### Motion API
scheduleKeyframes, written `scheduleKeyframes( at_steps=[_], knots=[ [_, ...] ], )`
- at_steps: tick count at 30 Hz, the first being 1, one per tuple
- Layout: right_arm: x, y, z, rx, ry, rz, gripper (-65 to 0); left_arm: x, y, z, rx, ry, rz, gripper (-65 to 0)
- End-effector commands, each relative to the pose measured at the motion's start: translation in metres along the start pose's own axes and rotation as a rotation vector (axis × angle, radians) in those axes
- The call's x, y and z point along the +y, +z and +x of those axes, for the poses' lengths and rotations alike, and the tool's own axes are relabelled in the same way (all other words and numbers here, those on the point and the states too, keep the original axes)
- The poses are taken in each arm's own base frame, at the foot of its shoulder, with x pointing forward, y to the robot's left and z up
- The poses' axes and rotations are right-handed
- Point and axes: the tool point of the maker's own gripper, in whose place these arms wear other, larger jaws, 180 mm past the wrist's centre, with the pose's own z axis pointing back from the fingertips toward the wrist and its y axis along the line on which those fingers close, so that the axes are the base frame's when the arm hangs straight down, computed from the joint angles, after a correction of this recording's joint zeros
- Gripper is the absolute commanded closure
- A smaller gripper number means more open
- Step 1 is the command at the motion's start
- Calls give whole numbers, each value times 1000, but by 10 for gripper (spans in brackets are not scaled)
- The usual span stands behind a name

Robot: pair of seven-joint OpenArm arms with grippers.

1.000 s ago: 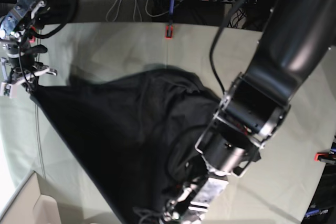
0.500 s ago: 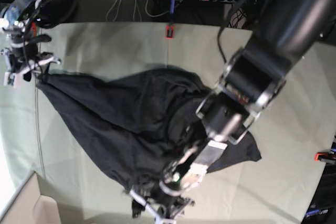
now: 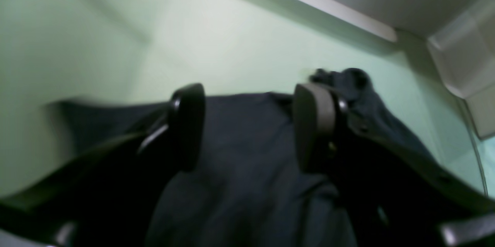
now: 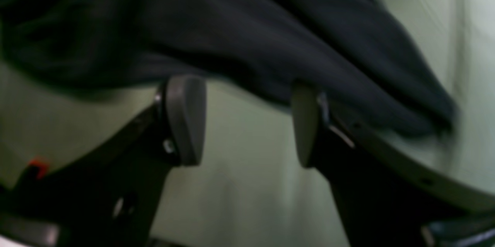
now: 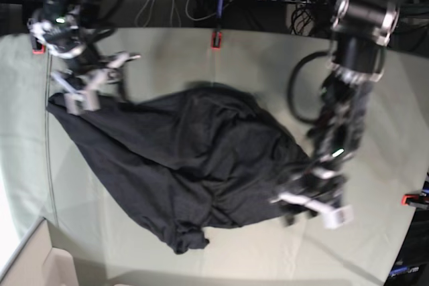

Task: Layout the t-shirt on the table in an organized manner, then fold the t-shirt properly
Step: 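Grasp the shirt with the left gripper and drag it across the table, then lift the shirt with the right gripper and regrasp with the left gripper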

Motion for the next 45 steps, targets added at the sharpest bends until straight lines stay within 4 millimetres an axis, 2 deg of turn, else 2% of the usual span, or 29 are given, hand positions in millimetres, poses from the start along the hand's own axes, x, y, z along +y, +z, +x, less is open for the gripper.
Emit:
scheduleKeyframes(
  at_steps=[1,5,8,10,13,17,22,27,35,37,38,41,45],
  knots=[
    [19,-2,22,-71,26,59,-358,6,6,25,-62,0,4,-356],
    [81,-8,33,-91,120,238,-358,68,54,24,-69,27,123,-356],
    [118,-15,42,-110,157,340,-358,112,89,12,-56,42,224,-356],
    [133,-23,47,-116,170,384,-358,136,109,3,-43,53,285,-356],
    [149,-36,42,-92,181,435,-358,167,140,-4,-33,54,367,-356],
    [161,-53,36,-57,196,480,-358,187,167,-14,-8,53,426,-356],
    [163,-79,26,5,195,505,-358,196,190,-28,27,52,458,-357],
    [162,-92,14,54,184,514,-355,199,202,-43,62,52,473,-357],
    [171,-94,-10,37,100,548,-347,200,206,-48,75,52,478,-357],
    [172,-94,-13,34,92,550,-287,199,205,-49,78,52,475,-356],
    [171,-93,-15,38,92,550,-234,199,205,-49,79,52,473,-356],
    [171,-89,-11,23,90,545,-9,196,204,-51,79,61,471,-355],
    [174,-55,2,-58,106,537,-1,193,203,-55,78,78,469,-355]
  ],
)
